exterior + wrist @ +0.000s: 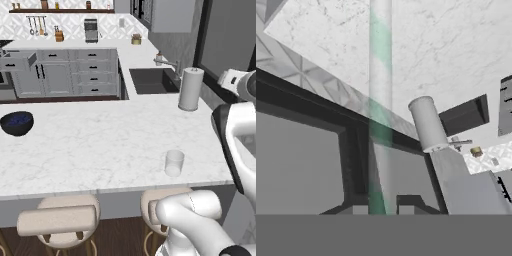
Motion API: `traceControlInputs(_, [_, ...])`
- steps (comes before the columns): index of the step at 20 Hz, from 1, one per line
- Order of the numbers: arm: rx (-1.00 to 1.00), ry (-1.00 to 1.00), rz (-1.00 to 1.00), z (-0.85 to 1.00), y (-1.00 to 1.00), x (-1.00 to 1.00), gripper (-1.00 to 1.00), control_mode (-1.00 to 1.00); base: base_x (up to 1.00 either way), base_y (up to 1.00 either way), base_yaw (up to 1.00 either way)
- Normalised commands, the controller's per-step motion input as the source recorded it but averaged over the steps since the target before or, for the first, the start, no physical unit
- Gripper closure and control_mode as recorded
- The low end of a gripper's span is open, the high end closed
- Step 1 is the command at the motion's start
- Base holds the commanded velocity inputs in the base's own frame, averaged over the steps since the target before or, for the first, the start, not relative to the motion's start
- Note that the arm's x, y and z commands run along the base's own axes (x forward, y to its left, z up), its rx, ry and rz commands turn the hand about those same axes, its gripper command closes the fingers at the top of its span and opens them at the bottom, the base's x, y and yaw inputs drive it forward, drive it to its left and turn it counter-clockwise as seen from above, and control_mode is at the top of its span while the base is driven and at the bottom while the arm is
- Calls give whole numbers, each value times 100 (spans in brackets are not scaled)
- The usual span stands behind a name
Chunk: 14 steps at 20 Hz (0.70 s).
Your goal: Take a straw from the drawer in front and place it inside the glass cup on the dining counter.
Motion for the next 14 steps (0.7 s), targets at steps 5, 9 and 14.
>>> traceControlInputs(5, [0,-5,35,-17,0,46,100,-100,0,0,0])
traceControlInputs(9, [0,0,37,-14,0,35,100,-100,0,0,0])
traceControlInputs(14, [0,-3,39,-10,0,21,100,-100,0,0,0])
